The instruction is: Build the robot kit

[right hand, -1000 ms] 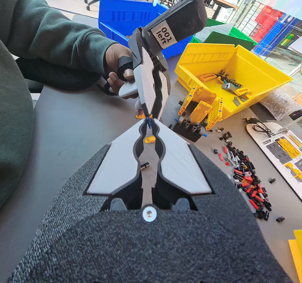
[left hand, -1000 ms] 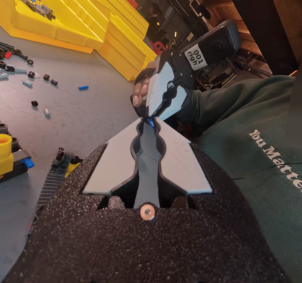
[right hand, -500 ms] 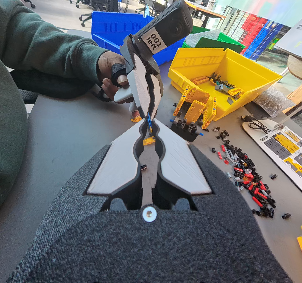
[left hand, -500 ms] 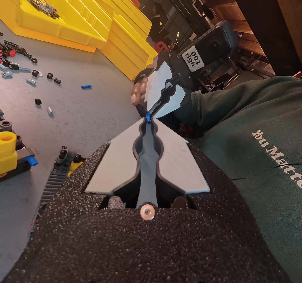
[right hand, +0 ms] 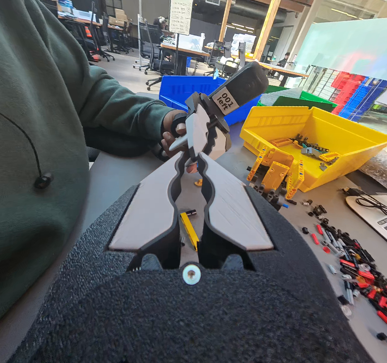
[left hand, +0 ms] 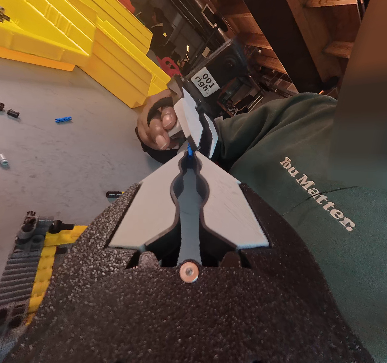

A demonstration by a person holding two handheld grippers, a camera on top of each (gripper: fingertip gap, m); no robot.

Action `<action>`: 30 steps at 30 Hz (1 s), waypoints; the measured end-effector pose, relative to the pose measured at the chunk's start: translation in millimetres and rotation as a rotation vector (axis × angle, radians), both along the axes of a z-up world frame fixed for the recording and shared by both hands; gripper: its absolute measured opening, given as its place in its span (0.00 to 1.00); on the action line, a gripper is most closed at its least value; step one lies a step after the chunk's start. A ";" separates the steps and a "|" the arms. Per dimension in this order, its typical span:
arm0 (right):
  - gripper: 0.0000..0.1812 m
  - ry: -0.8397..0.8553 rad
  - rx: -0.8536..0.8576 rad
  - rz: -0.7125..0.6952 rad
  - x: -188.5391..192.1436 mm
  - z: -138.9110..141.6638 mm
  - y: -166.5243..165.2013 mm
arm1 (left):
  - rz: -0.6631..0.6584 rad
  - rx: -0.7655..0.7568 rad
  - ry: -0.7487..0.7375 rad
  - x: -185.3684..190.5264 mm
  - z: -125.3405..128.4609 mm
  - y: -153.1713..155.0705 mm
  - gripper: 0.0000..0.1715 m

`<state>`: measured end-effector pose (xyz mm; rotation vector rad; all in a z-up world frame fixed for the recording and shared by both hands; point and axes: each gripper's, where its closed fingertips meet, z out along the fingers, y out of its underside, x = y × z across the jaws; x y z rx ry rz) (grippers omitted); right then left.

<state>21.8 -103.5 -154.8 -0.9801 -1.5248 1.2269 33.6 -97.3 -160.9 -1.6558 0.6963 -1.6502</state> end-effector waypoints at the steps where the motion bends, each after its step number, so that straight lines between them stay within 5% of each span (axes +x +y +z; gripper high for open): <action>1: 0.06 0.006 0.006 0.004 -0.2 0.4 -1.6 | -0.014 0.001 -0.008 1.2 0.9 -2.4 0.01; 7: 0.19 0.001 0.008 -0.008 2.1 0.6 3.4 | -0.020 -0.019 -0.077 -3.7 9.9 -1.2 0.01; 19: 0.06 0.003 0.039 -0.099 -2.8 -3.7 12.3 | -0.008 -0.060 -0.074 -3.9 3.6 3.8 0.01; 30: 0.20 -0.038 0.118 -0.077 -7.0 -14.1 0.6 | -0.023 -0.082 -0.056 -0.4 -1.6 2.0 0.02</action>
